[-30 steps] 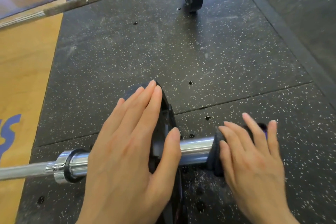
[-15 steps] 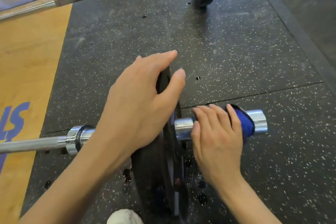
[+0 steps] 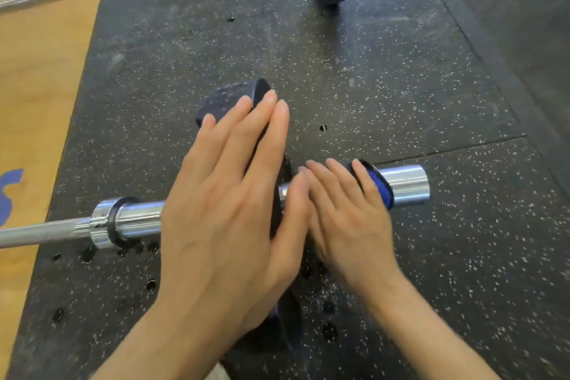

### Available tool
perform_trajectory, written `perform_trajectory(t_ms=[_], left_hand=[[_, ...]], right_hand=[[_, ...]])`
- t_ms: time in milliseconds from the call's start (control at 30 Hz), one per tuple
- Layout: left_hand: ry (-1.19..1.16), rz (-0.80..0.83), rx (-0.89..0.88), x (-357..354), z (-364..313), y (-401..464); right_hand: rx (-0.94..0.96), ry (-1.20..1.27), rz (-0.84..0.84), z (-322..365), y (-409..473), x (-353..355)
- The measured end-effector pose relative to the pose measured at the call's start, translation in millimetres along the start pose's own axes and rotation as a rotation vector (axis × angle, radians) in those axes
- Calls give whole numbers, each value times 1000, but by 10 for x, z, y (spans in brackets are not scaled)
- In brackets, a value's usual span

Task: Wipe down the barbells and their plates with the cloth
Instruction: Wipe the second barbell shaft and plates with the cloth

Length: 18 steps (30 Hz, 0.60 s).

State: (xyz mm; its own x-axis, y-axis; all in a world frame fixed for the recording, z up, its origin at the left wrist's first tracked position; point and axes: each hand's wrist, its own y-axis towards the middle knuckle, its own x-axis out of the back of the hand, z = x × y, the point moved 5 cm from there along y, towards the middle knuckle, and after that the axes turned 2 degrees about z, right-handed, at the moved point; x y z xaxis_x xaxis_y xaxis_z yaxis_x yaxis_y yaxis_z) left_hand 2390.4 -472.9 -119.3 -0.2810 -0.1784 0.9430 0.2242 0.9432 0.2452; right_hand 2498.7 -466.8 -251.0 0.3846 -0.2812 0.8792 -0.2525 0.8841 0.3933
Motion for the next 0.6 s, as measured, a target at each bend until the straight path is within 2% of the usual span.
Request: perform_trajectory(t_ms=[33, 100, 200, 300, 400, 500, 600], left_hand=[[-6, -1, 2, 4, 11, 36], [-20, 1, 13, 7, 40, 129], [-24, 18, 45, -11, 104, 291], [-106, 18, 81, 1, 201, 491], [-172, -21, 92, 36, 286, 497], [-165, -48, 86, 0, 240, 299], [-99, -78, 64, -82, 239, 305]], right_hand=[[0, -16, 8, -159, -15, 40], [-124, -40, -18, -495, -56, 150], [-273, -49, -74, -414, 23, 111], [-104, 6, -40, -31, 181, -108], [26, -27, -6, -288, 239, -77], [-141, -35, -86, -677, 190, 7], [-225, 22, -157, -396, 278, -141]])
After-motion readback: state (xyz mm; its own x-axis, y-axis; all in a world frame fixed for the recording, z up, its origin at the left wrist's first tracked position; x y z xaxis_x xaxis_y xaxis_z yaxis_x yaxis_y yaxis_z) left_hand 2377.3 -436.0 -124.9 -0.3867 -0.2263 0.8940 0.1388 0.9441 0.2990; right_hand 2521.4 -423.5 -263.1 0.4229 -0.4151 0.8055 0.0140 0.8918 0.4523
